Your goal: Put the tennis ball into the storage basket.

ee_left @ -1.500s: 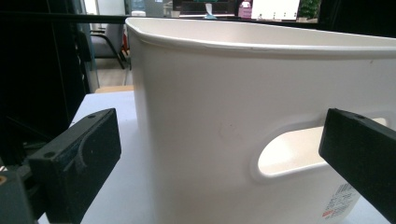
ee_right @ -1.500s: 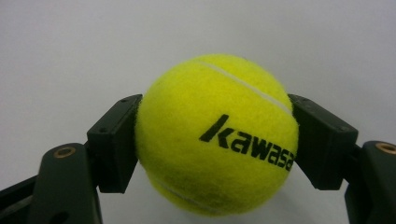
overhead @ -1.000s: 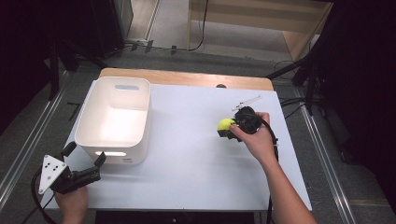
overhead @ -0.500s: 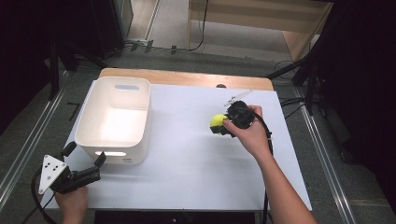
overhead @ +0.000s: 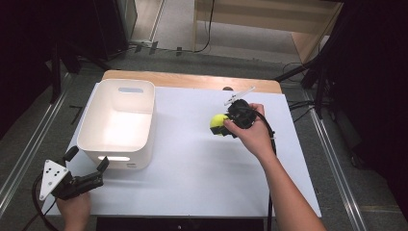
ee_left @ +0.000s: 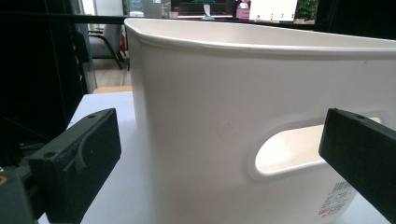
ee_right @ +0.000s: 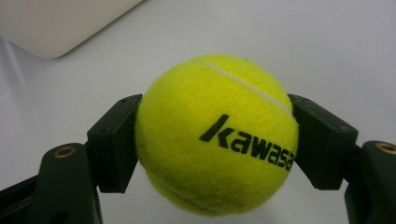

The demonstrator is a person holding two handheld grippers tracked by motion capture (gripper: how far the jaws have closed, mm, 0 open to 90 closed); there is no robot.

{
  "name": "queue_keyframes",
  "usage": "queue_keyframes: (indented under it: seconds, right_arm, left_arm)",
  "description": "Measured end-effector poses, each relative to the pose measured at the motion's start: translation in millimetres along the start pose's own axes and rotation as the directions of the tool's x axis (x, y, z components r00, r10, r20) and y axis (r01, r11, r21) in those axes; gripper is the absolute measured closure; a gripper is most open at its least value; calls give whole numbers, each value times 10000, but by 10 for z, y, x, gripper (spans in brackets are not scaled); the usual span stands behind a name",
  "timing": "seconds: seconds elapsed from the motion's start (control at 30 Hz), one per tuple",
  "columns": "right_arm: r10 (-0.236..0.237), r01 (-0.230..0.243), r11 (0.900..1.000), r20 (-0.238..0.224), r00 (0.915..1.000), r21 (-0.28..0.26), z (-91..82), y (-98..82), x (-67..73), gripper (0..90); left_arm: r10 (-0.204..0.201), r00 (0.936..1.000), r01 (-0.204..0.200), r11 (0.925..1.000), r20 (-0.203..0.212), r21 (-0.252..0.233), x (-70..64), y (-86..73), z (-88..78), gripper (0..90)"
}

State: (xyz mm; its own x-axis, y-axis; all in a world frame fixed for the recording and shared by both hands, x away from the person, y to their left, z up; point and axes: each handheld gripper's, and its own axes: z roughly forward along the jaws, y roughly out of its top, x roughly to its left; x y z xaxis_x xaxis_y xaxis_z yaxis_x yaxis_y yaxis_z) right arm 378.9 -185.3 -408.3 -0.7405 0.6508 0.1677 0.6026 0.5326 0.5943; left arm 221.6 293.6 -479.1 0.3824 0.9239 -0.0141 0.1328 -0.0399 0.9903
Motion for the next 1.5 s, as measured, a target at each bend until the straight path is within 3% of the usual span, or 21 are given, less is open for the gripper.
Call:
queue_keyframes:
  seconds: [0.8,1.5]
  right_arm:
    - [-910,910,9958,-466,9948,-11,106,380,225,236]
    - [-1405,1399,9901,-807,9868,-123,132,554,385,236]
  left_arm:
    - [2,10000,-2,10000,56,-10,0,-1,-11,0]
    - [-25,10000,25,10000,72,-31,2,-2,-11,0]
